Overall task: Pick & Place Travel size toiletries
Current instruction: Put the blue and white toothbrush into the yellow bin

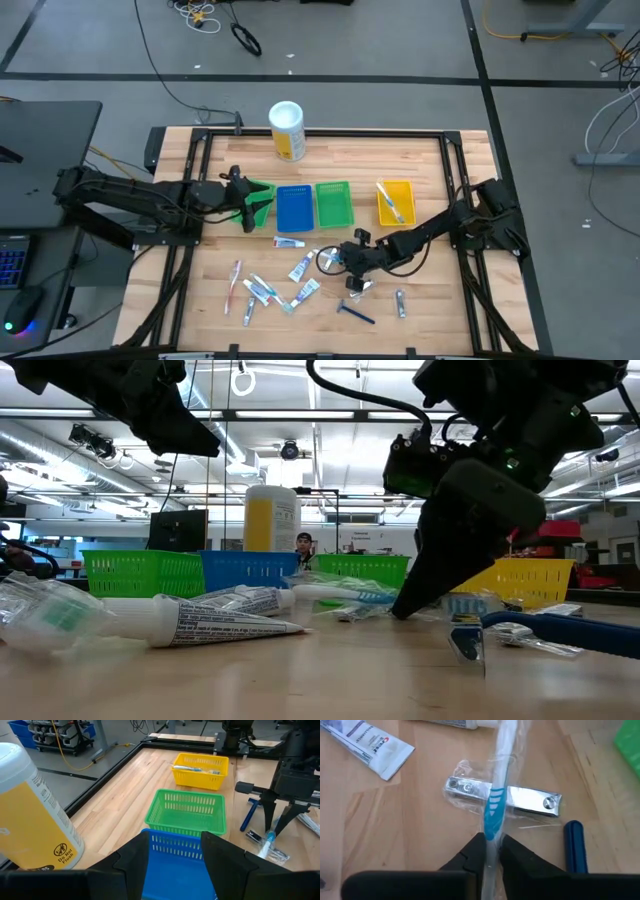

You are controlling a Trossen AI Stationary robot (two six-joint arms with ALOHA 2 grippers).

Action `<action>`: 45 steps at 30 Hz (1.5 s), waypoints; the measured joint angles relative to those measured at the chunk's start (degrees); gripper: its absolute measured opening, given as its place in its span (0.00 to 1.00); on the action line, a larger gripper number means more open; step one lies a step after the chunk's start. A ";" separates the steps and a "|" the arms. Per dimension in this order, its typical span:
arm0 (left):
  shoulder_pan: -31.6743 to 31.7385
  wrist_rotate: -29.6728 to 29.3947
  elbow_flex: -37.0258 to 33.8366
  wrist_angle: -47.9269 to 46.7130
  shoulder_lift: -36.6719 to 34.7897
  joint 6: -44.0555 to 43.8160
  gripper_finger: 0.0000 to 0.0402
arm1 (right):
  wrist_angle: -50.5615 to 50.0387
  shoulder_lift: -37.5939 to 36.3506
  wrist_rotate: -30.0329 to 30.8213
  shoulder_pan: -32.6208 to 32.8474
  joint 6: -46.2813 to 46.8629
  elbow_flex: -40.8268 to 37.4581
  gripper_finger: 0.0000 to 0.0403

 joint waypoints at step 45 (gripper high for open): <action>0.00 -0.05 0.04 0.54 -0.02 -0.26 0.47 | -53.20 -33.41 23.18 -10.10 21.89 -2.45 0.12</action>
